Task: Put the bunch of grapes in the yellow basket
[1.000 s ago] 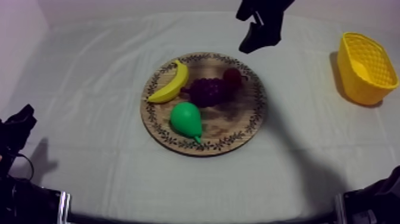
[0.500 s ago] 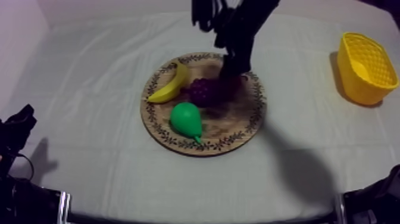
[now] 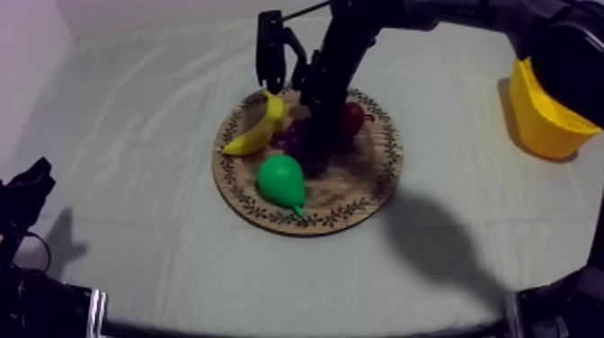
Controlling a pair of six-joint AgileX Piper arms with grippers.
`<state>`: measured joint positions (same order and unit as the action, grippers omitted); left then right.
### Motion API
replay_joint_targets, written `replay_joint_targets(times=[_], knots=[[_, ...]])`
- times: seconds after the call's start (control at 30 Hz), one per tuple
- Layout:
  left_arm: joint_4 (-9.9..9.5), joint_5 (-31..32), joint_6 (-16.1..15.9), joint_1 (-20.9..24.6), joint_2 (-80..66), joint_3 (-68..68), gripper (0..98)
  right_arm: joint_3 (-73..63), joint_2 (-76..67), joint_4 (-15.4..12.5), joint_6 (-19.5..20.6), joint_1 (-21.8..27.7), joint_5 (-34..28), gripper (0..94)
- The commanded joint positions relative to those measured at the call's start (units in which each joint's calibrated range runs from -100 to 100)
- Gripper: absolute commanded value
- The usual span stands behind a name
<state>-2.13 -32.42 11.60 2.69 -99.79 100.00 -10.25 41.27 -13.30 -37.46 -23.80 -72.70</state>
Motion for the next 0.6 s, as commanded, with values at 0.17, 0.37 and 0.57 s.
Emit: replay_joint_targets(times=[0.17,0.37,0.57], knots=[[0.01,0.01,0.00,0.03,0.05,0.00,0.1,-2.81,4.52,0.55,0.53,-0.23,-0.28,76.9],[0.01,0.01,0.00,0.03,0.05,0.00,0.1,-2.63,5.60,0.29,0.31,0.04,-0.22,63.3],[0.01,0.01,0.00,0.03,0.05,0.00,0.1,-0.39,1.66,-0.56,-0.38,0.97,-1.65,49.1]])
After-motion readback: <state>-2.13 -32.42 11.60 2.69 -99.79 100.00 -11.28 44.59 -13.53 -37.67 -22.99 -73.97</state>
